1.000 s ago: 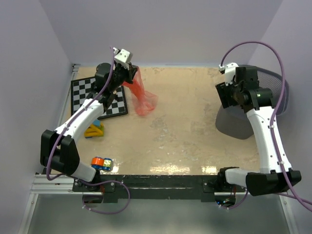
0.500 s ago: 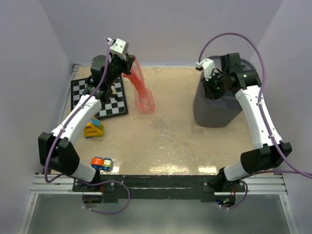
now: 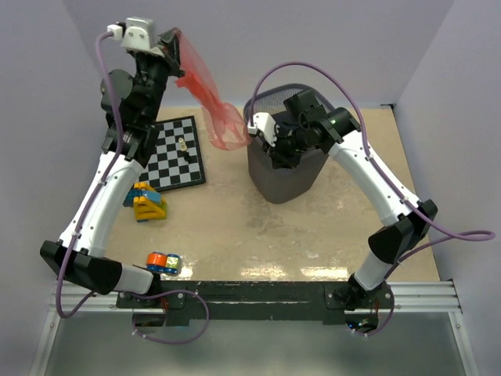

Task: Put the trash bags into the trash bin
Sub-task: Move the bin to the center of the board.

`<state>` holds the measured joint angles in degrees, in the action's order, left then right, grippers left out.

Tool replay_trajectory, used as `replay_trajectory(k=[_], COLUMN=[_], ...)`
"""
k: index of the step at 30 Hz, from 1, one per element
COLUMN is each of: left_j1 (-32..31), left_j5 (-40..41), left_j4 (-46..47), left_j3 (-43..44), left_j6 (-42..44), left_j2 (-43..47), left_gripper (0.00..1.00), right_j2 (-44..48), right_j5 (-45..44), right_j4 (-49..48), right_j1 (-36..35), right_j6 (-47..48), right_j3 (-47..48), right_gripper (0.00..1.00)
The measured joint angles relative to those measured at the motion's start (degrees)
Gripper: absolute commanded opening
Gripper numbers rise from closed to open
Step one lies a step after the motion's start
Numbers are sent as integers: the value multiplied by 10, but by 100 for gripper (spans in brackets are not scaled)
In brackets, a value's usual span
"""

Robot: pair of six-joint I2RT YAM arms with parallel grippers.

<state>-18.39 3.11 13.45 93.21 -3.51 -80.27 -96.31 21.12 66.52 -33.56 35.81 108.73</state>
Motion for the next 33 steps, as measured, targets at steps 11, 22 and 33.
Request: replay_trajectory(k=[11, 22, 33], left_j1=[0, -9, -73], left_j5=[-40, -62, -55], left_j4=[52, 80, 92], left_j3=[185, 286, 292], left_j6=[-85, -149, -157], left_j2=[-53, -196, -244], left_gripper=[0, 0, 0], right_j2=[-22, -18, 192], right_j5=[6, 78, -11], right_j4=[-2, -6, -53], right_j1=[-16, -17, 82], right_j6=[28, 137, 76], right_j3=[18, 14, -65], right_gripper=[0, 53, 65])
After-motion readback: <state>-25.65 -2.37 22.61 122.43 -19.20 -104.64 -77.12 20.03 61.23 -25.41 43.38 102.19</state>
